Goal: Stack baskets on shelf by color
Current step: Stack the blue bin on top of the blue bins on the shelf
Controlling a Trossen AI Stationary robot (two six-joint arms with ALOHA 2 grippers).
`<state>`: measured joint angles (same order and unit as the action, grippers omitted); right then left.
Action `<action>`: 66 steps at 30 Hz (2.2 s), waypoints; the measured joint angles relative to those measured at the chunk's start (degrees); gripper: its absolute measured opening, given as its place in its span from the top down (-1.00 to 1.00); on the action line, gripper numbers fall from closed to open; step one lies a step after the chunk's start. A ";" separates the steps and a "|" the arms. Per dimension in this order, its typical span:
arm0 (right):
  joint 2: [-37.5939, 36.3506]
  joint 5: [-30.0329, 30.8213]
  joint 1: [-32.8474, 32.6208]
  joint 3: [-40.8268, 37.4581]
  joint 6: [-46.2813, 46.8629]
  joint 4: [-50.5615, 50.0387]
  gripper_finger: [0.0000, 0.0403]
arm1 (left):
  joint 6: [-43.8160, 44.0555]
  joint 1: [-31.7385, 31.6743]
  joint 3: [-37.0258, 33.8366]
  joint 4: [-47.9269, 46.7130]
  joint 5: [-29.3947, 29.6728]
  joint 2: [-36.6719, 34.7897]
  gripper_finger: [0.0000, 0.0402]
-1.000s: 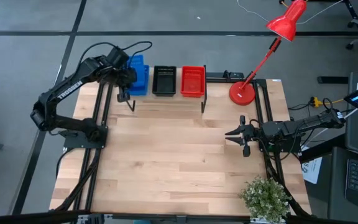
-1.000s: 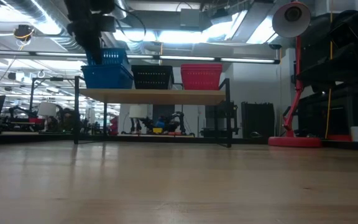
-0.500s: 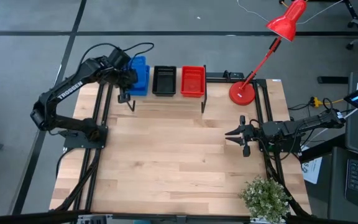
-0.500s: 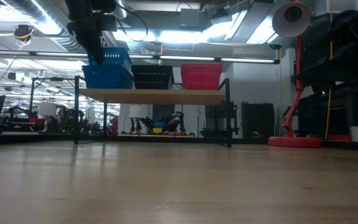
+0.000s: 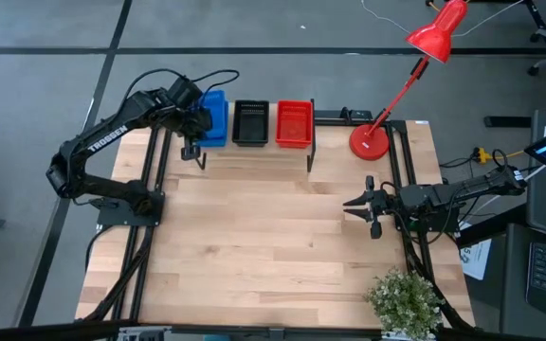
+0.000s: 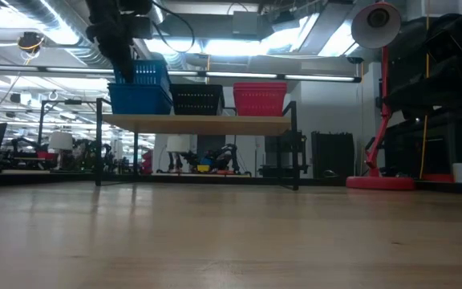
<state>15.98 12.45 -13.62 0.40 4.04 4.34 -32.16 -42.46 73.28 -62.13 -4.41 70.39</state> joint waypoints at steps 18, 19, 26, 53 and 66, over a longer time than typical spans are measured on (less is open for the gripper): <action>0.01 -0.02 -0.01 0.00 0.38 0.00 0.60 | -1.18 1.50 1.70 -4.03 6.37 0.02 0.59; 0.00 -0.02 0.01 0.00 0.38 -0.01 0.60 | -0.99 1.86 2.82 -5.13 6.35 -0.02 0.58; 0.00 -0.02 0.00 0.01 0.39 -0.13 0.60 | 2.07 5.26 10.42 -7.29 6.23 -0.04 0.57; 0.01 -0.02 -0.01 0.02 0.36 -0.13 0.60 | -8.26 -2.60 11.10 18.66 33.21 13.14 0.57; 0.00 -0.02 -0.01 0.02 1.53 -0.13 0.60 | -8.91 -1.81 11.10 18.04 33.31 14.40 0.57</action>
<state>15.98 12.43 -13.63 0.43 5.57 4.21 -41.07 -44.27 84.38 -44.09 28.90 84.79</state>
